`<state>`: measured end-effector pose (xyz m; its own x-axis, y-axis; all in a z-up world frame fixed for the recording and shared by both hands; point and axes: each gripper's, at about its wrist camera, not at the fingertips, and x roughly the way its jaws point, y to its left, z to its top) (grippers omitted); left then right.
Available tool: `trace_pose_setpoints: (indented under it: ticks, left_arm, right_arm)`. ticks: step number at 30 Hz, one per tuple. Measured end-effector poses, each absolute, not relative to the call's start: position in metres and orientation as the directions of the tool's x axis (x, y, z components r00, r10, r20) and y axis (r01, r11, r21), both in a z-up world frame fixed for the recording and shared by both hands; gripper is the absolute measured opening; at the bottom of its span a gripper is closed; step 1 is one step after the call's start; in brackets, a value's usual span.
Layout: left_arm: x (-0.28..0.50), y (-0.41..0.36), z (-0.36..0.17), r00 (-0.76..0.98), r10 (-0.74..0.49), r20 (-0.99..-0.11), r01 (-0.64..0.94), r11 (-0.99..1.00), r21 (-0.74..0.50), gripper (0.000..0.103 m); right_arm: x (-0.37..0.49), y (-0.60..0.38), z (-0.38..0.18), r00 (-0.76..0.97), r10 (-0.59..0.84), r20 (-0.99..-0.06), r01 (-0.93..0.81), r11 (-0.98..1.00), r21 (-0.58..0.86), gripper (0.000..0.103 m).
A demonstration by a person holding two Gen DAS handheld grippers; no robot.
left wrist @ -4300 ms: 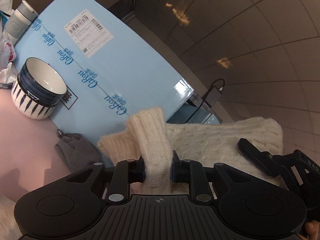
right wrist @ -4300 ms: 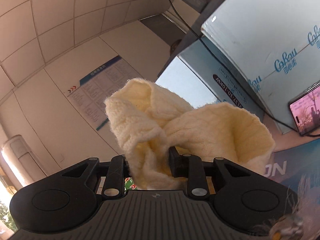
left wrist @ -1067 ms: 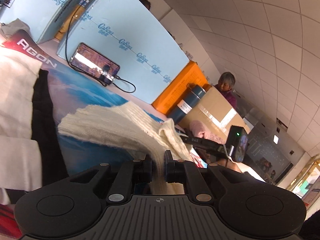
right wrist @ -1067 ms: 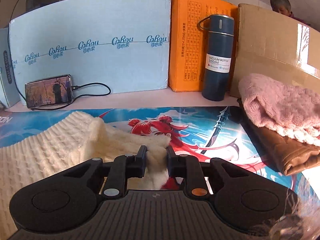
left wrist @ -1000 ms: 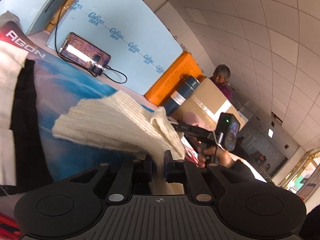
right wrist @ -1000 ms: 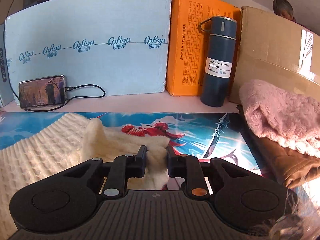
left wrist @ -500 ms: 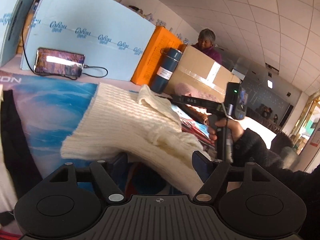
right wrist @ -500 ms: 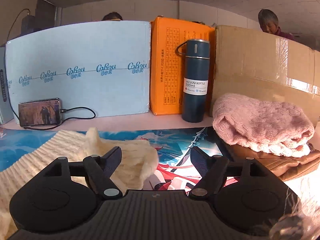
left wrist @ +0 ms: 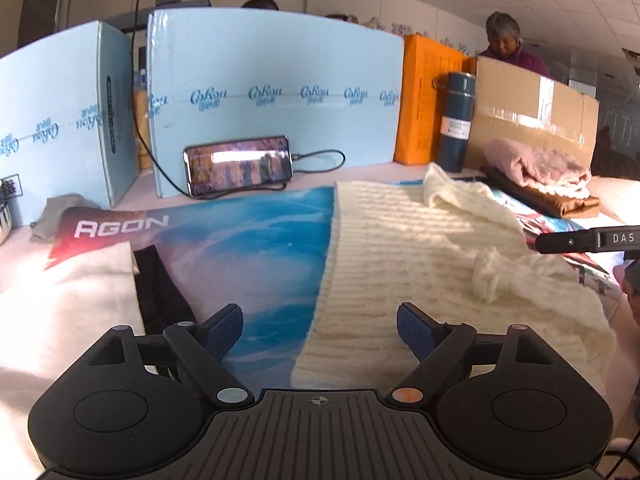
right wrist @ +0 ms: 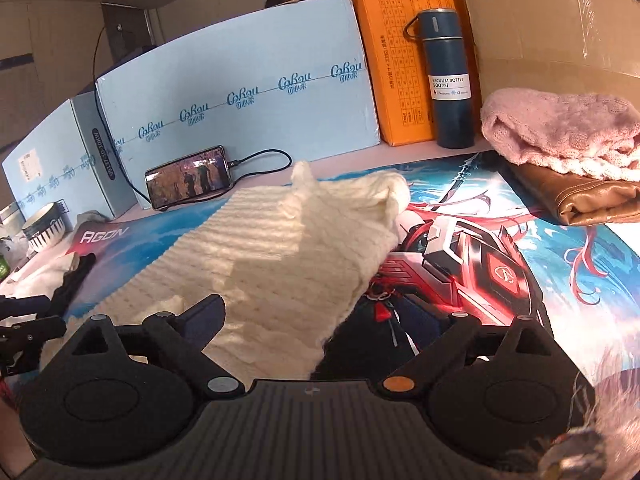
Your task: Fold clothes
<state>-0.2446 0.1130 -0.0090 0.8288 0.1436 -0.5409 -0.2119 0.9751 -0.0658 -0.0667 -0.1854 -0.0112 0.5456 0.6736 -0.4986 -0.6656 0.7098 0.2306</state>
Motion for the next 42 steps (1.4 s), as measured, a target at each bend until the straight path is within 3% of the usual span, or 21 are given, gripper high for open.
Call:
trace_pose_setpoints:
  ticks: [3, 5, 7, 12, 18, 22, 27, 30, 32, 33, 35, 39, 42]
  left_arm:
    - [-0.243, 0.109, -0.015, 0.823, 0.111, -0.557, -0.178, 0.982, -0.067, 0.081]
    - [-0.244, 0.105, -0.016, 0.830, 0.082, -0.551, -0.143, 0.987, -0.069, 0.066]
    - [-0.246, 0.098, -0.017, 0.837, 0.076, -0.542, -0.121, 0.991, -0.048, 0.062]
    - [-0.253, 0.081, -0.017, 0.845, -0.033, -0.534, -0.013, 0.997, -0.081, 0.060]
    - [-0.263, 0.072, -0.013, 0.870, -0.053, -0.490, 0.016, 0.997, -0.081, 0.061]
    - [-0.266, 0.080, -0.008, 0.889, -0.033, -0.456, -0.012, 0.995, -0.097, 0.061]
    - [-0.263, 0.079, -0.012, 0.880, -0.033, -0.474, -0.016, 0.995, -0.099, 0.062]
    - [-0.261, 0.079, -0.015, 0.873, -0.033, -0.486, -0.018, 0.995, -0.100, 0.062]
    - [-0.260, 0.079, -0.017, 0.870, -0.034, -0.491, -0.019, 0.995, -0.103, 0.062]
    - [-0.260, 0.078, -0.018, 0.870, -0.035, -0.492, -0.019, 0.994, -0.104, 0.062]
    - [-0.259, 0.078, -0.018, 0.869, -0.036, -0.493, -0.018, 0.994, -0.105, 0.062]
    - [-0.259, 0.077, -0.018, 0.871, -0.031, -0.491, -0.017, 0.996, -0.092, 0.062]
    - [-0.265, 0.071, -0.013, 0.887, -0.011, -0.462, -0.004, 0.999, -0.032, 0.073]
  right_arm:
    - [-0.069, -0.176, -0.018, 0.540, 0.648, -0.537, -0.675, 0.715, 0.184, 0.070]
    - [-0.070, -0.171, -0.022, 0.562, 0.624, -0.543, -0.670, 0.728, 0.142, 0.045]
    - [-0.068, -0.168, -0.022, 0.565, 0.620, -0.545, -0.673, 0.728, 0.130, 0.034]
    - [-0.056, -0.162, -0.021, 0.624, 0.566, -0.539, -0.650, 0.759, 0.043, 0.031]
    - [-0.047, -0.183, -0.009, 0.638, 0.595, -0.488, -0.620, 0.773, 0.132, 0.034]
    - [-0.063, -0.198, 0.000, 0.444, 0.788, -0.426, -0.737, 0.592, 0.326, 0.073]
    - [-0.089, -0.178, -0.004, 0.349, 0.815, -0.462, -0.805, 0.513, 0.298, 0.074]
    - [-0.102, -0.170, -0.008, 0.410, 0.781, -0.471, -0.825, 0.538, 0.173, 0.056]
    - [-0.103, -0.170, -0.010, 0.389, 0.793, -0.469, -0.840, 0.514, 0.174, 0.028]
    - [-0.103, -0.171, -0.011, 0.380, 0.802, -0.461, -0.844, 0.504, 0.182, 0.026]
    - [-0.104, -0.174, -0.010, 0.356, 0.824, -0.440, -0.856, 0.477, 0.201, 0.011]
    - [-0.105, -0.175, -0.007, 0.267, 0.871, -0.413, -0.884, 0.392, 0.255, 0.010]
    - [-0.106, -0.173, -0.011, 0.296, 0.851, -0.434, -0.880, 0.420, 0.224, 0.011]
